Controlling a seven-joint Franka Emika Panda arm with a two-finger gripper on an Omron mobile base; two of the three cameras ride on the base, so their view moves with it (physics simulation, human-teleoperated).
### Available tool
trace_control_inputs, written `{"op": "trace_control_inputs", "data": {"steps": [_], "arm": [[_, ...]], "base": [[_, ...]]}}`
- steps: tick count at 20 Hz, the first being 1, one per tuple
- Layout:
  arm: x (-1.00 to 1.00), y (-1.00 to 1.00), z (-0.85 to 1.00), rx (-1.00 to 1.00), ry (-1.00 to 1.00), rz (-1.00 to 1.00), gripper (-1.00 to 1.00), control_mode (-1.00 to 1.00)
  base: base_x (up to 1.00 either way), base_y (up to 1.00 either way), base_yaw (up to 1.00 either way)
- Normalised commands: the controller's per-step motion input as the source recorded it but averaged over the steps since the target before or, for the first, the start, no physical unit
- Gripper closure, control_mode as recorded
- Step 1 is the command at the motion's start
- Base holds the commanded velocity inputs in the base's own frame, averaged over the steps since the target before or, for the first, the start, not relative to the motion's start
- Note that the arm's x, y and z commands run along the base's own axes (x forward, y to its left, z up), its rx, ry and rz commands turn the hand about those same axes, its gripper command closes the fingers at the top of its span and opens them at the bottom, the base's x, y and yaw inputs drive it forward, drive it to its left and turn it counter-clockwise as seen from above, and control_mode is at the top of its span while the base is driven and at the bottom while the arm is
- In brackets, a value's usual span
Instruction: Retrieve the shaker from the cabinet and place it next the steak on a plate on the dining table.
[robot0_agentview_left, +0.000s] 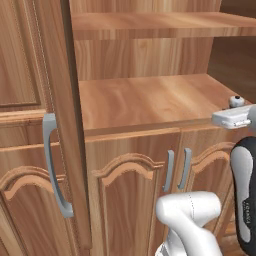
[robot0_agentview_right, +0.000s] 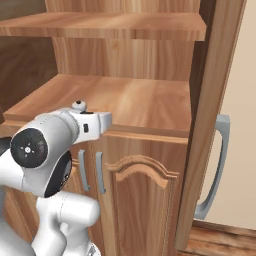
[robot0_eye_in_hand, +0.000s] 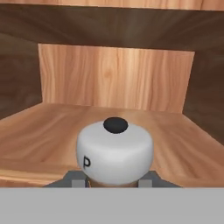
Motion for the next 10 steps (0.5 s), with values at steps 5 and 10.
{"op": "trace_control_inputs", "data": {"steps": [5, 10], "arm": [[-0.6, -0.12, 0.07, 0.0, -0.04, 0.0, 1.0, 1.0], [0.0, 0.0, 0.0, 0.0, 0.0, 0.0, 1.0, 1.0]], "base": [[-0.16, 0.0, 0.0], [-0.73, 0.02, 0.04]]}}
